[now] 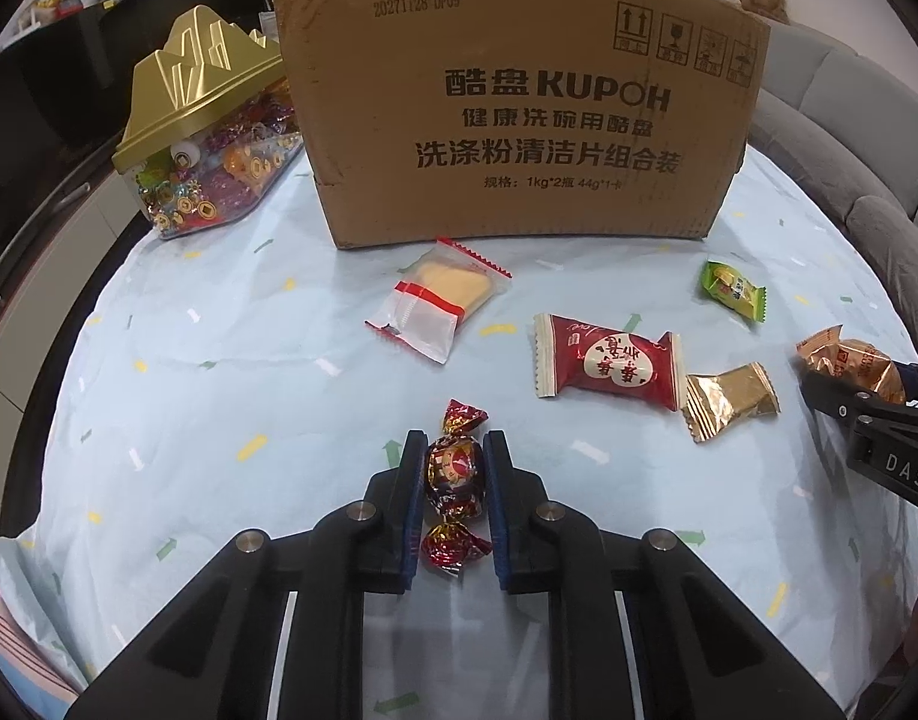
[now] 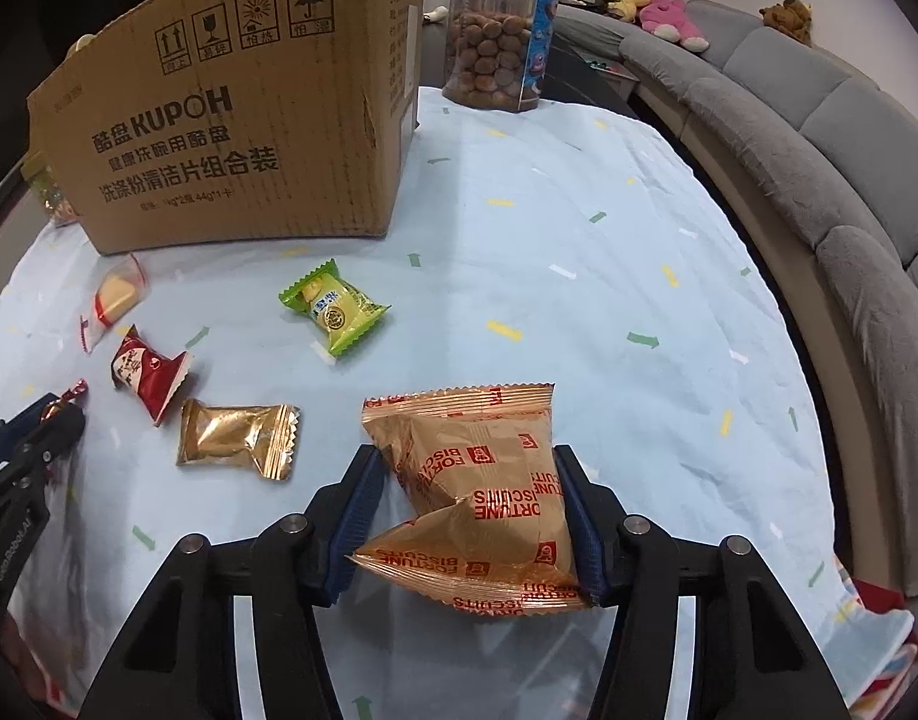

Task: Organize snacks
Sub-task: 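Grasp red-wrapped candy with left tool while right tool grasps orange biscuit bag, then carry red candy in left tool and biscuit bag in right tool over box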

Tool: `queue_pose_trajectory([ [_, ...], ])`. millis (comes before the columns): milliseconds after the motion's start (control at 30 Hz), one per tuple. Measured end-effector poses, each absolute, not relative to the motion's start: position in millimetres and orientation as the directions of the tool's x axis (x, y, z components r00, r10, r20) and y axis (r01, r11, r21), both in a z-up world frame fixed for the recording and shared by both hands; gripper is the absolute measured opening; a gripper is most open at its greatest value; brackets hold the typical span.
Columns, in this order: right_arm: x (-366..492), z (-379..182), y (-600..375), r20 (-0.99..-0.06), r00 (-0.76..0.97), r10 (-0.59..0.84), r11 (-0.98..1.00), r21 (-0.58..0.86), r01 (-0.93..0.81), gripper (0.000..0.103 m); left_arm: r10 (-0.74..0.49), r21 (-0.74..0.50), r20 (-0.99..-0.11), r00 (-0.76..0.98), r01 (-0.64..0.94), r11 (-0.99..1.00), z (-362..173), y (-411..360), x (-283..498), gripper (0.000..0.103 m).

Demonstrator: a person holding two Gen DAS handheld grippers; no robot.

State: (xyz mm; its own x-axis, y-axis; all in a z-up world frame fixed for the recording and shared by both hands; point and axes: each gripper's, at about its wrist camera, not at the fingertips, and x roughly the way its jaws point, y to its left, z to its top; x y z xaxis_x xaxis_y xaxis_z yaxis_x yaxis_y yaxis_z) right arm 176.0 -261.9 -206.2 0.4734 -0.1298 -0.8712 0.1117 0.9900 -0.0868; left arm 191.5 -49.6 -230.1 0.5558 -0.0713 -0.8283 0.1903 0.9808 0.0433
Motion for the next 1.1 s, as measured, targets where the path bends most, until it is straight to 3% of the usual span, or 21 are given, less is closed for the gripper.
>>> queue_pose_trajectory([
  [1100,165,-134,-244,-0.808,0.584,-0.083,0.996,-0.041,0.085,0.057,-0.088,0.030,-0.772,0.629,0.175,0.984,-161,-41,187,0.019],
])
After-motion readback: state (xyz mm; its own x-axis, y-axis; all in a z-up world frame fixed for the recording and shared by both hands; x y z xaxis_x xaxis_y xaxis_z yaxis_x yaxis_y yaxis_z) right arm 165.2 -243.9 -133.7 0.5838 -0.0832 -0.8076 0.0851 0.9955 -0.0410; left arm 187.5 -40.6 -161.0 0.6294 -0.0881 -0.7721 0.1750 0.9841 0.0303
